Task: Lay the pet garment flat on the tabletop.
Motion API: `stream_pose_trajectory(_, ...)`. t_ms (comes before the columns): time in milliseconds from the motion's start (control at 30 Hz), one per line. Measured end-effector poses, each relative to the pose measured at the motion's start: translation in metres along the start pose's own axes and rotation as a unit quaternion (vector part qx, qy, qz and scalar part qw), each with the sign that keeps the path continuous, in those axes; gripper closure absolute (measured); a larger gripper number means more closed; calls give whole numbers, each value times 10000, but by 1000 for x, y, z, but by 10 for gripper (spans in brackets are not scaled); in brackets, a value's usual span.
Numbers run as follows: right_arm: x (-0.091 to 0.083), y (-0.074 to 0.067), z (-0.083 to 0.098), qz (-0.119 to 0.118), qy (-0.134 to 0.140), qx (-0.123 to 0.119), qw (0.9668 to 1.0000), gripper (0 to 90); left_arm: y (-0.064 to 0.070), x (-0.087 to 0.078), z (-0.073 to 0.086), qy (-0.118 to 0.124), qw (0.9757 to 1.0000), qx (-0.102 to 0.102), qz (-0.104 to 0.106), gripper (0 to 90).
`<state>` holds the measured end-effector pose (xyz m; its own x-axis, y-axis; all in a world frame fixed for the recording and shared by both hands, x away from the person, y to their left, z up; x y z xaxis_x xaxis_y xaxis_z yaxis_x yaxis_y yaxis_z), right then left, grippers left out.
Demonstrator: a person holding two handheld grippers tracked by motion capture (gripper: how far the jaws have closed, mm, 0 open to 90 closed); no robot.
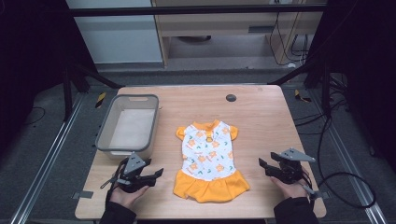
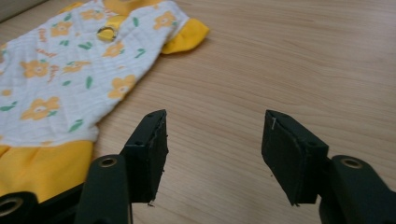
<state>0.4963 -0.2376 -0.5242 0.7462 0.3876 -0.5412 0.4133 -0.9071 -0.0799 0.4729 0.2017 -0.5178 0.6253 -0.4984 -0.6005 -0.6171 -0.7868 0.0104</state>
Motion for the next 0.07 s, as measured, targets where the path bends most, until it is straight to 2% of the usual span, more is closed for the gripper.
stream_pose_trajectory(67,-2,8,1,119,37,116,9999,344,-6,-6,6,9,9999,-101,-42,348)
Point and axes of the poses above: each handheld gripper's, and its own axes: x roughly forward along the jaws, z roughly out of its underside, y roughly to its right, the point moved 8 cm from there along x, roughly forward along the jaws, and after that the axes turned 1 degree about -y, right-handed, at the moved point
